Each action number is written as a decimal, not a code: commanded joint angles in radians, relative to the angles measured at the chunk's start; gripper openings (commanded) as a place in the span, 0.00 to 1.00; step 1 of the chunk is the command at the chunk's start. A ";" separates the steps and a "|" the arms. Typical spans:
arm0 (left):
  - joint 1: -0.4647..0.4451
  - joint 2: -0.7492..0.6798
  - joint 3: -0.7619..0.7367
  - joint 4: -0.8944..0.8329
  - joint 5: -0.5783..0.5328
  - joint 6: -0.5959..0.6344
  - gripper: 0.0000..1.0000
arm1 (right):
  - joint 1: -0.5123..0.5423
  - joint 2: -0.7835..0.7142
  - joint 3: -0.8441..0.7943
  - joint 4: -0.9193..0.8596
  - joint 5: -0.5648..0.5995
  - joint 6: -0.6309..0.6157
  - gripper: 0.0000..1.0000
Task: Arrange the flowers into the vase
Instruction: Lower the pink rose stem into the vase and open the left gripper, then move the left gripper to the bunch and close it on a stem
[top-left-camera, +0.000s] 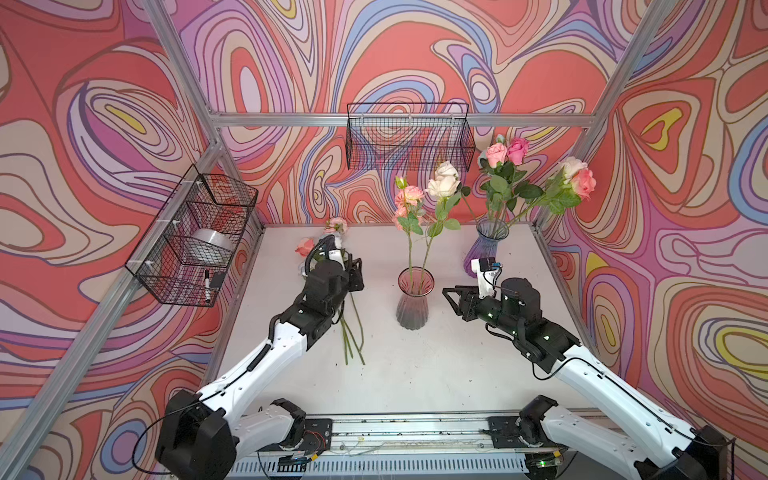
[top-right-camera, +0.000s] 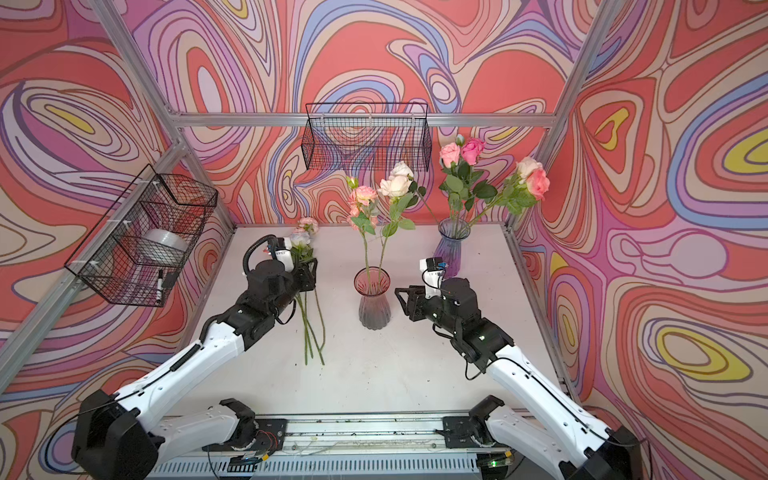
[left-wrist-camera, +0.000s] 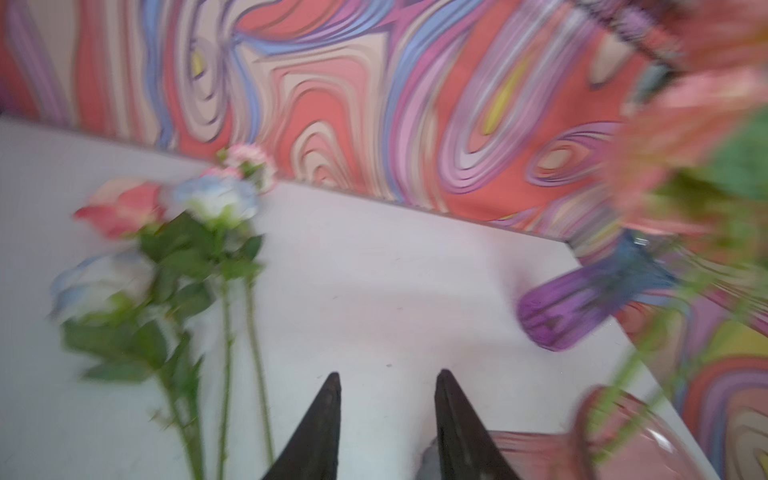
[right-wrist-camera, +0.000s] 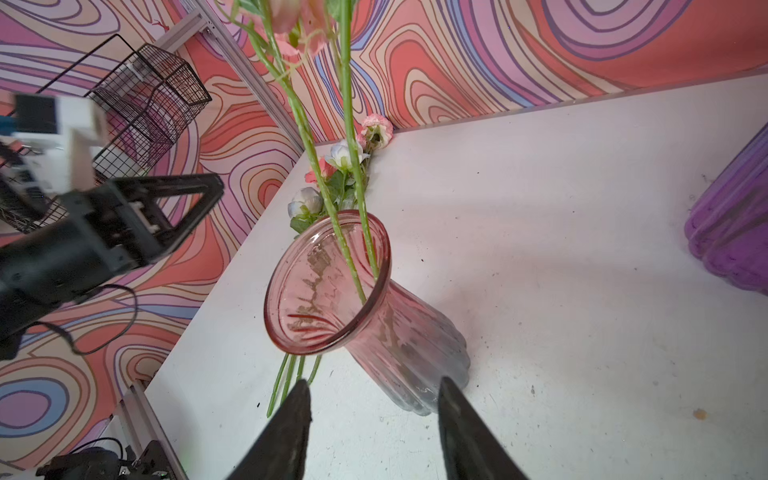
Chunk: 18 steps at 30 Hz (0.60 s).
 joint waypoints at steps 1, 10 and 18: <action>0.070 0.113 0.034 -0.250 0.063 -0.119 0.34 | 0.003 0.012 -0.013 0.041 -0.014 0.022 0.50; 0.084 0.430 0.192 -0.377 0.037 -0.040 0.33 | 0.003 0.078 -0.067 0.164 -0.197 0.118 0.48; 0.084 0.546 0.263 -0.416 -0.046 -0.009 0.34 | 0.003 0.060 -0.084 0.194 -0.289 0.101 0.49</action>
